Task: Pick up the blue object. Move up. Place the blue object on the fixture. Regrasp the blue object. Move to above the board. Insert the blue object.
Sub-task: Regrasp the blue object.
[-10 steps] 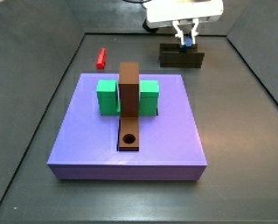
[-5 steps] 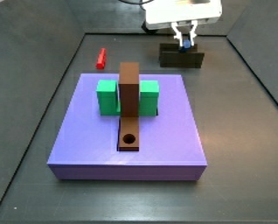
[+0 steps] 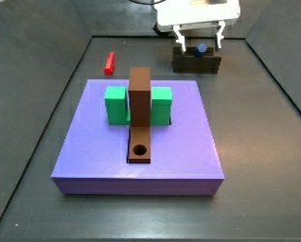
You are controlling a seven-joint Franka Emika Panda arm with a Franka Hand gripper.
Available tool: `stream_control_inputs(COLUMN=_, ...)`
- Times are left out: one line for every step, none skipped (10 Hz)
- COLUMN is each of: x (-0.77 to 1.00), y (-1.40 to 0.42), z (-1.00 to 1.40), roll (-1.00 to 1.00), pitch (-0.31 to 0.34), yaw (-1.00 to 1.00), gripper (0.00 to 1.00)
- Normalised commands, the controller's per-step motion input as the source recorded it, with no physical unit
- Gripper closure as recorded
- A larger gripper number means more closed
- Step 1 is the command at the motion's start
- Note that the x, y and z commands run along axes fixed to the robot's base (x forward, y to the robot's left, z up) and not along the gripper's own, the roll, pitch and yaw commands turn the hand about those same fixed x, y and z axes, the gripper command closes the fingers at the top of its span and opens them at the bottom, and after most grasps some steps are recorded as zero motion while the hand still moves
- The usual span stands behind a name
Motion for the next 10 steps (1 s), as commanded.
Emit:
stream_control_inputs(x=0.00, y=-0.07, z=0.29, roll=0.21, pitch=-0.006, yaw=-0.03, gripper=0.00)
stream_control_inputs(x=0.07, y=0.00, z=0.61, roll=0.17, pitch=0.000, yaw=-0.07, gripper=0.00)
stream_control_inputs(x=0.08, y=0.00, z=0.61, roll=0.19, pitch=0.000, yaw=-0.03, gripper=0.00)
stream_control_inputs(x=0.10, y=0.00, z=0.57, roll=0.25, pitch=0.000, yaw=-0.02, gripper=0.00)
stream_control_inputs(x=0.18, y=-0.01, z=0.62, roll=0.50, pitch=0.000, yaw=-0.02, gripper=0.00)
stream_control_inputs(x=0.21, y=-0.08, z=0.59, roll=0.73, pitch=0.000, yaw=-0.02, gripper=0.00)
stream_control_inputs(x=0.25, y=-0.08, z=0.48, roll=0.85, pitch=0.000, yaw=0.00, gripper=0.00)
stream_control_inputs(x=0.28, y=-0.12, z=0.32, roll=1.00, pitch=0.006, yaw=0.00, gripper=0.00)
stream_control_inputs(x=0.31, y=-0.15, z=0.26, roll=1.00, pitch=0.040, yaw=0.00, gripper=0.00)
stream_control_inputs(x=0.28, y=-0.14, z=0.21, roll=1.00, pitch=0.066, yaw=0.01, gripper=0.00)
